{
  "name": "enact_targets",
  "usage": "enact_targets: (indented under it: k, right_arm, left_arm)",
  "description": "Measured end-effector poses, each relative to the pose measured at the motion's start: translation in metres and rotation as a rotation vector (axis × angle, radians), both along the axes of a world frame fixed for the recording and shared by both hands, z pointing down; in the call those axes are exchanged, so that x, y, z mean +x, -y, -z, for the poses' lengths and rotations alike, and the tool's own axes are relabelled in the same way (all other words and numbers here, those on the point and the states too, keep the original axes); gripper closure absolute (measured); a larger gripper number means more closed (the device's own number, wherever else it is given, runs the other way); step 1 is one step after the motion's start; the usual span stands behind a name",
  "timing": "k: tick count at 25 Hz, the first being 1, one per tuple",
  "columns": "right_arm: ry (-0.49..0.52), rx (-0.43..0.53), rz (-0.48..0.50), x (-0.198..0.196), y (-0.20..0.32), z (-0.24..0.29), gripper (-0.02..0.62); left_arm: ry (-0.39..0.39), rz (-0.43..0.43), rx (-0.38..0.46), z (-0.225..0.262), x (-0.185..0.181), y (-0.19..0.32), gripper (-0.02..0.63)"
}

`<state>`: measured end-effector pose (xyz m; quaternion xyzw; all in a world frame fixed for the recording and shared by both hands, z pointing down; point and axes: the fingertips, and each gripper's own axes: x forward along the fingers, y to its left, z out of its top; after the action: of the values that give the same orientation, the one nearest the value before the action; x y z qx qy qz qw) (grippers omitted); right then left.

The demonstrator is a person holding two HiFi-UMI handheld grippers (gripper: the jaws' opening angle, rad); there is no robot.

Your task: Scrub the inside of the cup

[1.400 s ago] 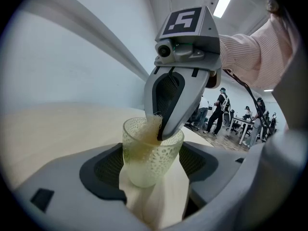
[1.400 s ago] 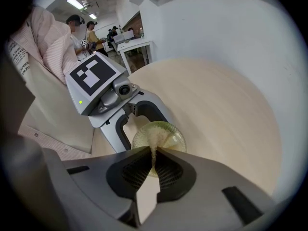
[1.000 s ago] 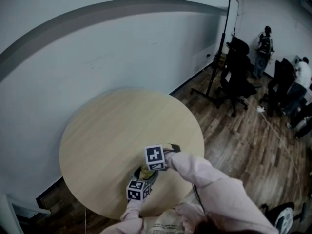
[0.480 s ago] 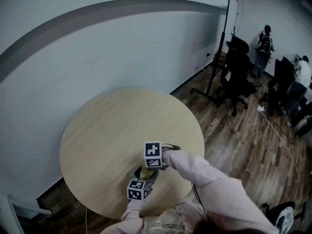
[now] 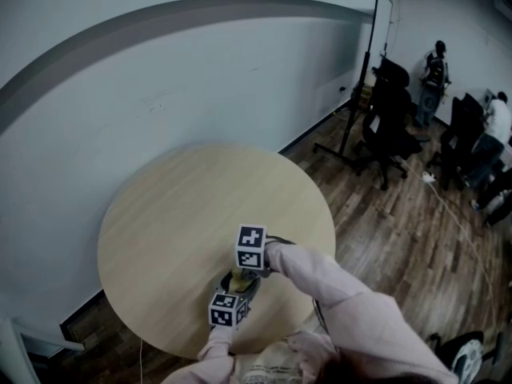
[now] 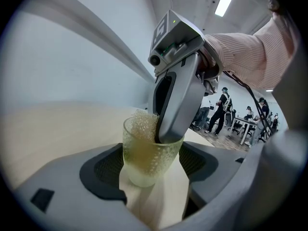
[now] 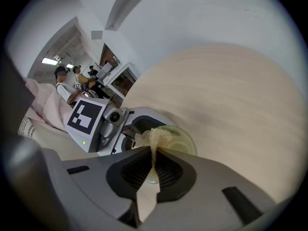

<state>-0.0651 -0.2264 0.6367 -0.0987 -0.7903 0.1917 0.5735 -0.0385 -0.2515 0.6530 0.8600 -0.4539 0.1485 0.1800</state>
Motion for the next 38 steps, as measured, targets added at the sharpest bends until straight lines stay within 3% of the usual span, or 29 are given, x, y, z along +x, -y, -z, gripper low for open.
enact_targets:
  k: [19, 38]
  right_arm:
    - [0.017, -0.123, -0.179, -0.011, 0.001, 0.006, 0.568]
    - [0.112, -0.308, -0.46, -0.019, 0.016, 0.02, 0.568]
  left_arm:
    - [0.023, 0.006, -0.007, -0.002, -0.002, 0.0, 0.251]
    - [0.052, 0.012, 0.006, -0.005, -0.004, 0.001, 0.255]
